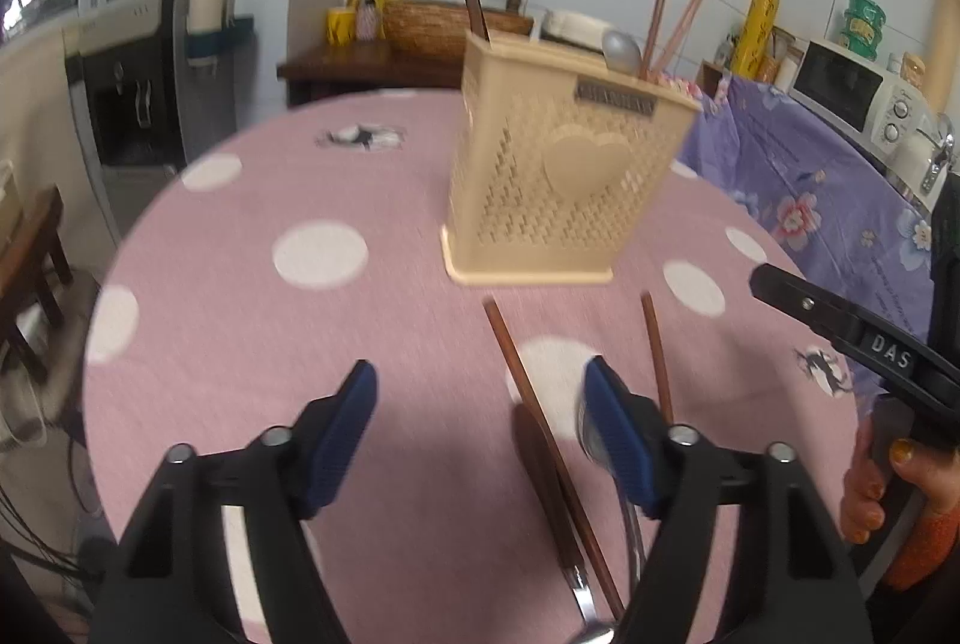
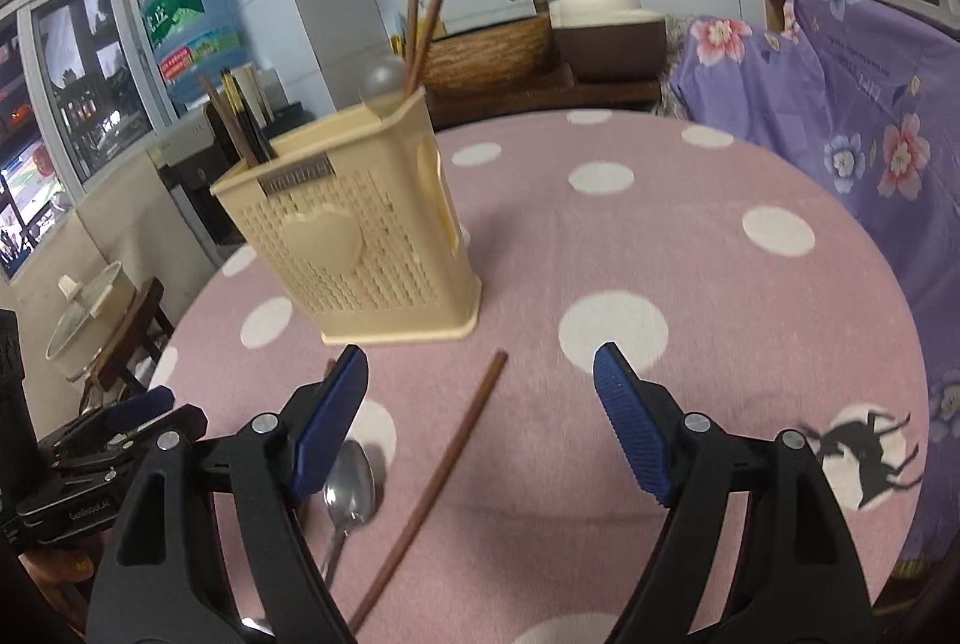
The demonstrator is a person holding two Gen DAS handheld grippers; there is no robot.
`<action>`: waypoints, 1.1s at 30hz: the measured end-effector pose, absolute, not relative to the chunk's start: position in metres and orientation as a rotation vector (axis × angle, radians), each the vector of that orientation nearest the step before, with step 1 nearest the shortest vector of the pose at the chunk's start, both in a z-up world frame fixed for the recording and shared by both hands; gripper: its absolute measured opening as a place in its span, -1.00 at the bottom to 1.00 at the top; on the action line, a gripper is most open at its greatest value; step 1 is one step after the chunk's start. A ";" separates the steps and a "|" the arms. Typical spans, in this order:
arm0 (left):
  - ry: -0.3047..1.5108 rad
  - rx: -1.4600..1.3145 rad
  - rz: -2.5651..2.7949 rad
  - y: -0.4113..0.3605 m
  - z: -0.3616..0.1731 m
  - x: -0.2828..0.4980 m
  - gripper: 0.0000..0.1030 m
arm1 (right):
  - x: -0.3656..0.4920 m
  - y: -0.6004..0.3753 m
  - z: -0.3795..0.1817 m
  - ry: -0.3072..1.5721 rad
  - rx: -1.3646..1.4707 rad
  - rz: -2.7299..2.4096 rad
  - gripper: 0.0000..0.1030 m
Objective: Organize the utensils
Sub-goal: 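Grasp the wooden-handled spoon with the left gripper while the right grasps a brown chopstick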
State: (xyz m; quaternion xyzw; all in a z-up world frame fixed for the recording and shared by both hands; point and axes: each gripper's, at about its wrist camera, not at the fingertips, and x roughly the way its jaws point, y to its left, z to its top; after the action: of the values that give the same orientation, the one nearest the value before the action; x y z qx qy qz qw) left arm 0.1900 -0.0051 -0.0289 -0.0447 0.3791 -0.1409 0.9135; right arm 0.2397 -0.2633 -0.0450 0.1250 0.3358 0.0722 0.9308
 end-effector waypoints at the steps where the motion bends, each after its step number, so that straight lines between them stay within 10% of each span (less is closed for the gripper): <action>1: 0.798 -0.094 -0.299 -0.006 -0.032 0.188 0.16 | 0.237 -0.263 -0.049 0.696 0.255 0.147 0.51; 10: 0.907 -0.056 -0.347 -0.031 -0.061 0.172 -0.29 | 0.227 -0.259 -0.063 0.736 0.246 0.139 0.51; 33: 0.930 -0.020 -0.317 -0.040 -0.075 0.177 -0.70 | 0.225 -0.248 -0.067 0.775 0.230 0.141 0.51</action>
State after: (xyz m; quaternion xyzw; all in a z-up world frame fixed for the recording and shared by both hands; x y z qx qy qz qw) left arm 0.1772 -0.0403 -0.0746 -0.0096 0.4466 -0.1521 0.8816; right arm 0.2245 -0.2476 -0.0673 0.1116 0.3766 0.0686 0.9171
